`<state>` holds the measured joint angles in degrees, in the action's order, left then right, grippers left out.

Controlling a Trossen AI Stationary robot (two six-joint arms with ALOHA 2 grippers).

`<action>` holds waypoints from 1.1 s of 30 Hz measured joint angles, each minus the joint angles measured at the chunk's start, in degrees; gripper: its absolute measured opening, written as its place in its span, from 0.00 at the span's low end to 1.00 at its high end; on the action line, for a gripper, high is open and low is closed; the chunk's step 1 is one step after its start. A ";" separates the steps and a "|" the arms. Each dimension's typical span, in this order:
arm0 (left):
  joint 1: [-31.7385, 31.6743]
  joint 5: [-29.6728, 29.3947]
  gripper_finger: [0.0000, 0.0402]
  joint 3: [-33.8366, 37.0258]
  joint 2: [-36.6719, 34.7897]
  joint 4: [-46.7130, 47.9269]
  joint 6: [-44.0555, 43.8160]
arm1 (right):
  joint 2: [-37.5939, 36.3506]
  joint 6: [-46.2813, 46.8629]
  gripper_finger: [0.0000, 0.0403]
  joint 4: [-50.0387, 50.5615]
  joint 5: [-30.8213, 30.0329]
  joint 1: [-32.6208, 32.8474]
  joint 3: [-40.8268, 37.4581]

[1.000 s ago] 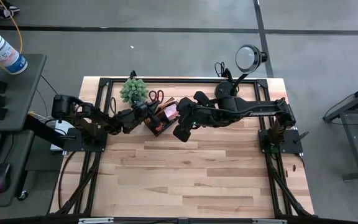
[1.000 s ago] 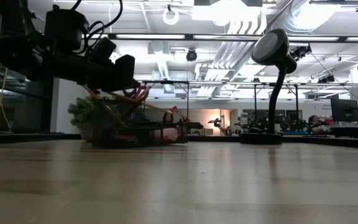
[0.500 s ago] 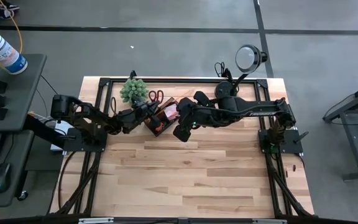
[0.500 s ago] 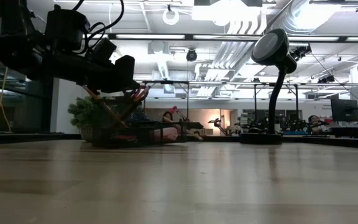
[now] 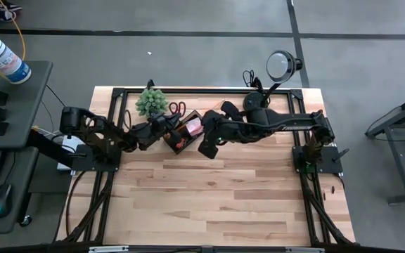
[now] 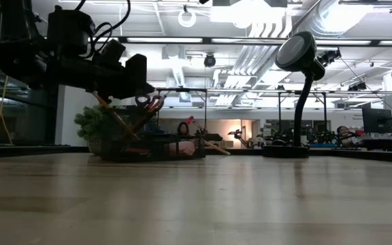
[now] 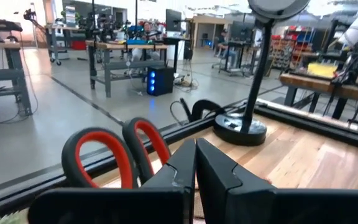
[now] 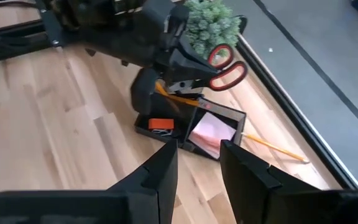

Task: Pick and place office supplies into organizer
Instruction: Put the orange pencil into the black desk organizer

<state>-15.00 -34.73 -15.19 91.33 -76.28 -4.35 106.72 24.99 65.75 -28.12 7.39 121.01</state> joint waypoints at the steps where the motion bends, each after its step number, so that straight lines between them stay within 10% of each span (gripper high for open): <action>1: 0.00 0.01 0.00 -0.01 0.00 -0.68 0.42 | 0.00 0.00 0.28 0.09 -0.39 -0.14 0.00; 20: 0.00 2.52 0.11 -2.01 -0.17 -5.18 4.51 | 0.00 -0.84 0.28 2.69 -0.76 -0.84 0.00; 33: 0.54 12.95 0.18 -3.38 -6.45 -13.18 4.09 | 0.20 -18.77 0.28 3.62 6.95 -11.14 0.00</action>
<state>-14.46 -21.78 -18.57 84.88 -89.46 -0.26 106.91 6.22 69.38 -21.16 -3.75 121.01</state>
